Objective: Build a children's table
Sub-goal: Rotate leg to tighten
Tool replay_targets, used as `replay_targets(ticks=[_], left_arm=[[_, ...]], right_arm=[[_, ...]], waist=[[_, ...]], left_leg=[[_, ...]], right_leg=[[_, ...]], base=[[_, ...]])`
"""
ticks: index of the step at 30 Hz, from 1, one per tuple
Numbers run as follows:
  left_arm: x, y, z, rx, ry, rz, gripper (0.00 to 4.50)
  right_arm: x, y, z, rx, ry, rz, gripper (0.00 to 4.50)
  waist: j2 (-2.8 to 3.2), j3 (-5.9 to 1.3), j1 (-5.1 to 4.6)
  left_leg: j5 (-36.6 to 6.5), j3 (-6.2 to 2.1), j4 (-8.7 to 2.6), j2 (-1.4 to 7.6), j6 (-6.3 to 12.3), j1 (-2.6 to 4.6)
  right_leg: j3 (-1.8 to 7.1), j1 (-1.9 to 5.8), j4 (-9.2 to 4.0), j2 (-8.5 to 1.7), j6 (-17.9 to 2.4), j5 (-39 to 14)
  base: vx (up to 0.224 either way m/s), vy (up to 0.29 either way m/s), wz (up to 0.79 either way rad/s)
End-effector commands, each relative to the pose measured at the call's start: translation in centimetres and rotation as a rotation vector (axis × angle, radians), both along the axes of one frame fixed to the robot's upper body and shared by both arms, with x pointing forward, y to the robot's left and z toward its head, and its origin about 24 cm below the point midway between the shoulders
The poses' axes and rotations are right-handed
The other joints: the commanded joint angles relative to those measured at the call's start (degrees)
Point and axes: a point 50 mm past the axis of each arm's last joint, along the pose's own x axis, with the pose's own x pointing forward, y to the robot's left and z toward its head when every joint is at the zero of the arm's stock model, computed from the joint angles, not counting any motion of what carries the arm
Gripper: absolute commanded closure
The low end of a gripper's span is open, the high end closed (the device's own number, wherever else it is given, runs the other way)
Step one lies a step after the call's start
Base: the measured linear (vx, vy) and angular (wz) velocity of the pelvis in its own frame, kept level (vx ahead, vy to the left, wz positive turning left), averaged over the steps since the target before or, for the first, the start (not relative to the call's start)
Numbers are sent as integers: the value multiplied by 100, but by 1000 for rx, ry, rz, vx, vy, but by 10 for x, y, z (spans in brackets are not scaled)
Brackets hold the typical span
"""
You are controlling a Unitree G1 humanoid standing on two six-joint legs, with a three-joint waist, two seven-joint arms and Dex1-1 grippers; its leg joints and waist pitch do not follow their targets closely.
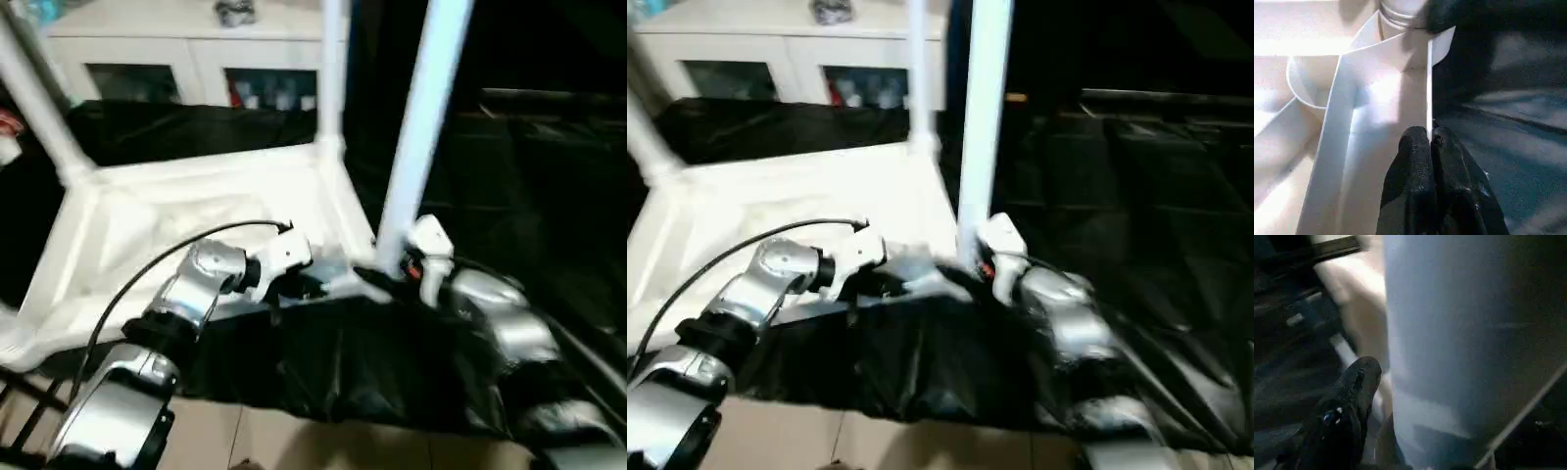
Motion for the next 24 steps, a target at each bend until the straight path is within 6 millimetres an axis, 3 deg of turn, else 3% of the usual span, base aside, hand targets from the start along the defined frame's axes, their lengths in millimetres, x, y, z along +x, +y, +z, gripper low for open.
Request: replay_targets(ticks=[1, 6, 7, 10, 12, 13, 15, 18, 24], left_arm=[[1, -12, 12, -35, -48, -71, 450], [0, -7, 11, -3, -38, -104, 450], [0, -5, 11, 1, -38, -106, 450], [1, -3, 12, 7, -37, -107, 450], [2, -1, 12, 11, -37, -105, 450], [3, 0, 13, 10, -37, -103, 450], [2, 2, 12, 5, -34, -99, 450], [1, 2, 11, 0, -31, -94, 450], [1, -1, 10, -19, -29, -73, 450]], right_arm=[[-26, 23, -17, -12, 147, 249, 132], [-33, 23, -17, -25, 164, 290, 146], [-34, 23, -17, -28, 166, 292, 146], [-36, 24, -18, -31, 172, 301, 172], [-38, 25, -18, -34, 179, 315, 190], [-39, 25, -18, -36, 183, 324, 210], [-39, 28, -17, -39, 186, 333, 217], [-39, 30, -17, -37, 187, 336, 228], [-38, 33, -18, -12, 188, 308, 249]], waist=[[-32, -316, 18], [-46, -322, 74], [-77, -323, 70], [-80, -324, 78], [-136, -326, 82], [-120, -327, 95], [-149, -321, 88], [-144, -307, 89], [-132, -314, 96]], left_leg=[[-1320, -9, -339, 185, 486, 23], [-1300, -17, -340, 183, 400, 19], [-1297, -18, -345, 180, 374, 17], [-1241, -17, -339, 176, 373, 17], [-1158, -11, -333, 172, 393, 11], [-1121, -15, -334, 177, 400, 10], [-1126, -10, -336, 175, 401, 7], [-1214, -13, -344, 173, 353, 11], [-1217, -20, -344, 168, 318, 7]], right_leg=[[278, 312, -353, -344, -1168, -1250], [275, 309, -346, -357, -1159, -1275], [274, 315, -348, -353, -1137, -1308], [274, 308, -342, -358, -1116, -1340], [276, 313, -339, -361, -1088, -1350], [276, 310, -331, -370, -1079, -1371], [278, 306, -339, -365, -1042, -1422], [279, 292, -361, -373, -963, -1672], [280, 300, -359, -370, -946, -1635]], base=[[0, 0, 0], [0, 0, 0], [0, 0, 0], [0, 0, 0], [0, 0, 0], [0, 0, 0], [0, 0, 0], [0, 0, 0], [0, 0, 0]])
